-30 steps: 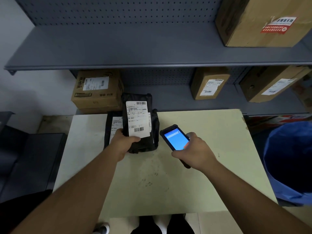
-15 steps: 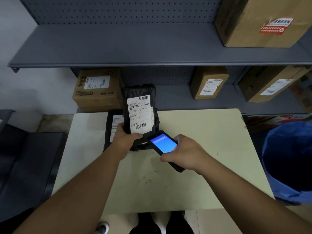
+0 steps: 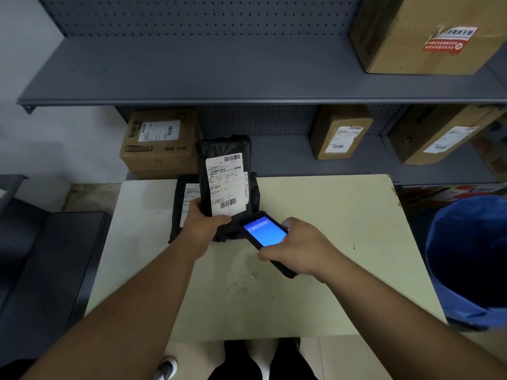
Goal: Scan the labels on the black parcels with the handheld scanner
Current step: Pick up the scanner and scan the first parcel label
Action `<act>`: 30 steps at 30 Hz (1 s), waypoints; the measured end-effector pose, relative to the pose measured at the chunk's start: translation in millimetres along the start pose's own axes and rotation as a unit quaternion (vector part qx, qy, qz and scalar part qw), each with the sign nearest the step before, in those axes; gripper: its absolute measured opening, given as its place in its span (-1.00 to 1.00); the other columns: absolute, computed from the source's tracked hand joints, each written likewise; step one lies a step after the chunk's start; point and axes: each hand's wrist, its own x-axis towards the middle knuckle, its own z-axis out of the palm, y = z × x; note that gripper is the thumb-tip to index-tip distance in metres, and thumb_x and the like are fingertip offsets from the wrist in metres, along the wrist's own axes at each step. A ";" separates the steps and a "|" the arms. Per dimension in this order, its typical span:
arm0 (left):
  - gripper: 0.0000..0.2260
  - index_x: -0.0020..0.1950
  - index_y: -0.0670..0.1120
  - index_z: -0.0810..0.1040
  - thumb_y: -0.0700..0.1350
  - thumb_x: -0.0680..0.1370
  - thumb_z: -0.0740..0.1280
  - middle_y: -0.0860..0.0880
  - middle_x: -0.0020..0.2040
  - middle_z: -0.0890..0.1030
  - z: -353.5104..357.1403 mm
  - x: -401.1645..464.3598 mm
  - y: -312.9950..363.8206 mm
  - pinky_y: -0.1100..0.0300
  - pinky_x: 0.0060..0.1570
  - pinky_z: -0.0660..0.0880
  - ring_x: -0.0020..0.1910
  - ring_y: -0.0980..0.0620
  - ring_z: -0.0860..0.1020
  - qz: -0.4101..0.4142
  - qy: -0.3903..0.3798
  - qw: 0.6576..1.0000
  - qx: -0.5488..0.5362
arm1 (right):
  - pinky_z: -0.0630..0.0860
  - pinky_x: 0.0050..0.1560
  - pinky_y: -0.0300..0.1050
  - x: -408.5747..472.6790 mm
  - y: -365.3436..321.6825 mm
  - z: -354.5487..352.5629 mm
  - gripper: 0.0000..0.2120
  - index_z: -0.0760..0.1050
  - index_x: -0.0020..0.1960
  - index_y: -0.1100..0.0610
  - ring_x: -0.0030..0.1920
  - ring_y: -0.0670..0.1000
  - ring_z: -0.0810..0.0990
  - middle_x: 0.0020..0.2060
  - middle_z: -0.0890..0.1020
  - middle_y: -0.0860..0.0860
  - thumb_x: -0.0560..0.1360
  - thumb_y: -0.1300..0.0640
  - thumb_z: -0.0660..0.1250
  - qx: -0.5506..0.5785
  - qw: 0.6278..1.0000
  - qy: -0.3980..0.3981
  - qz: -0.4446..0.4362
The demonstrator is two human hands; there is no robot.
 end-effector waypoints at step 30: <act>-0.16 0.43 -0.04 0.40 -0.19 0.22 0.67 -0.04 0.26 0.68 39.4 -9.5 -7.7 -0.17 0.23 0.63 0.20 -0.11 0.67 -0.044 -0.023 0.999 0.002 | 0.69 -0.02 0.10 -0.6 34.1 -22.1 -0.49 0.46 0.17 0.05 0.02 0.10 0.70 -0.02 0.62 0.01 0.34 -0.06 0.60 0.019 0.999 0.038 0.028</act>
